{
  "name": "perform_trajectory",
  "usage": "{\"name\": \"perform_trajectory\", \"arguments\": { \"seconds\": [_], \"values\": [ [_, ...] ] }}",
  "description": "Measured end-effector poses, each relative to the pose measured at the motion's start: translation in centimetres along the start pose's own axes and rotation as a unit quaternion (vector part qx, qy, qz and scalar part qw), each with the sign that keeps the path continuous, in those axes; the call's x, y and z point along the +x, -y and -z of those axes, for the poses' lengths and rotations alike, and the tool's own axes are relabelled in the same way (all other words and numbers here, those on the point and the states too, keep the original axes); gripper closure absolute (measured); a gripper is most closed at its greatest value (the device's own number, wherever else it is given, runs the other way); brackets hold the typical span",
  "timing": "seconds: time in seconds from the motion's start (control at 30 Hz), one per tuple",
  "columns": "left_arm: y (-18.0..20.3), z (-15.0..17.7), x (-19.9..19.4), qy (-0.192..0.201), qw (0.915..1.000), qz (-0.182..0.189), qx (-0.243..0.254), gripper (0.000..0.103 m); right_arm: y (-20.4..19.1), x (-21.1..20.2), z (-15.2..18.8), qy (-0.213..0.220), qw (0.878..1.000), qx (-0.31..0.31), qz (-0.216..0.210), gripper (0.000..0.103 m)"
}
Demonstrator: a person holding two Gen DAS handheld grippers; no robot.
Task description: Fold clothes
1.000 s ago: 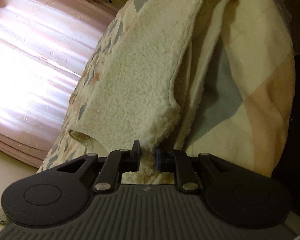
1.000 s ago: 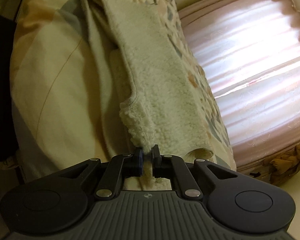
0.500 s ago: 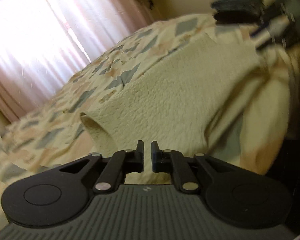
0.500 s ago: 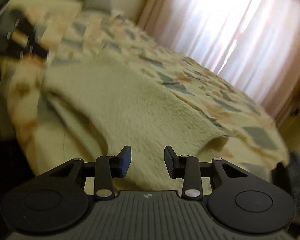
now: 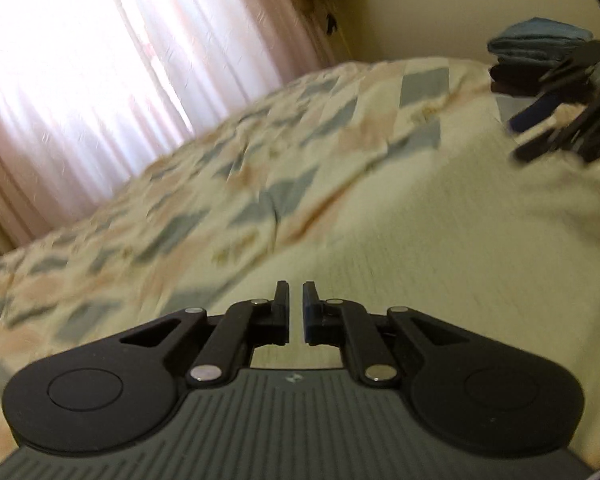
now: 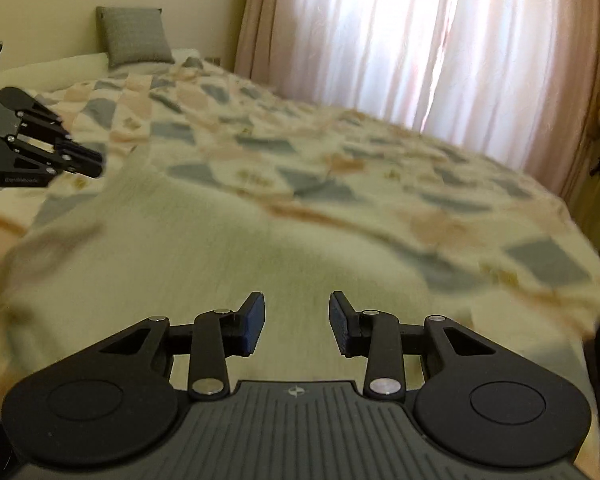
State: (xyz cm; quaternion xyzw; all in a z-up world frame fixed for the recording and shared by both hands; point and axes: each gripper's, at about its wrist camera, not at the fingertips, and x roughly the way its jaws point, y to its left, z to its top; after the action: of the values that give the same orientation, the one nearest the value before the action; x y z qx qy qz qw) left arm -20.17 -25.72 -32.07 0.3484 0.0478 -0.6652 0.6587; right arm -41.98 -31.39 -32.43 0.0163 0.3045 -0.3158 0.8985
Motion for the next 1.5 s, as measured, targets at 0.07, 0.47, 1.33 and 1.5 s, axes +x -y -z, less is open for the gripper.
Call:
{"name": "perform_trajectory", "arguments": {
  "seconds": [0.07,0.47,1.33,1.5],
  "values": [
    [-0.8,-0.1,3.7,-0.014,0.9998,-0.007,0.011,0.096,-0.1,4.2,-1.8,-0.003,1.0,-0.018,-0.002,0.068],
    [-8.0,5.8,11.5,-0.078,0.9907,-0.056,-0.097,0.096,5.6,14.4,-0.3,-0.065,0.997,0.041,0.03,0.051],
    [-7.9,6.1,5.8,-0.061,0.9837,-0.019,-0.168,0.095,13.8,5.2,4.9,-0.027,0.971,0.236,0.026,0.072],
    [-6.5,6.3,6.9,-0.097,0.98,-0.041,-0.169,0.095,12.8,7.0,5.6,-0.072,0.971,0.22,0.064,0.076]
  ]
}}
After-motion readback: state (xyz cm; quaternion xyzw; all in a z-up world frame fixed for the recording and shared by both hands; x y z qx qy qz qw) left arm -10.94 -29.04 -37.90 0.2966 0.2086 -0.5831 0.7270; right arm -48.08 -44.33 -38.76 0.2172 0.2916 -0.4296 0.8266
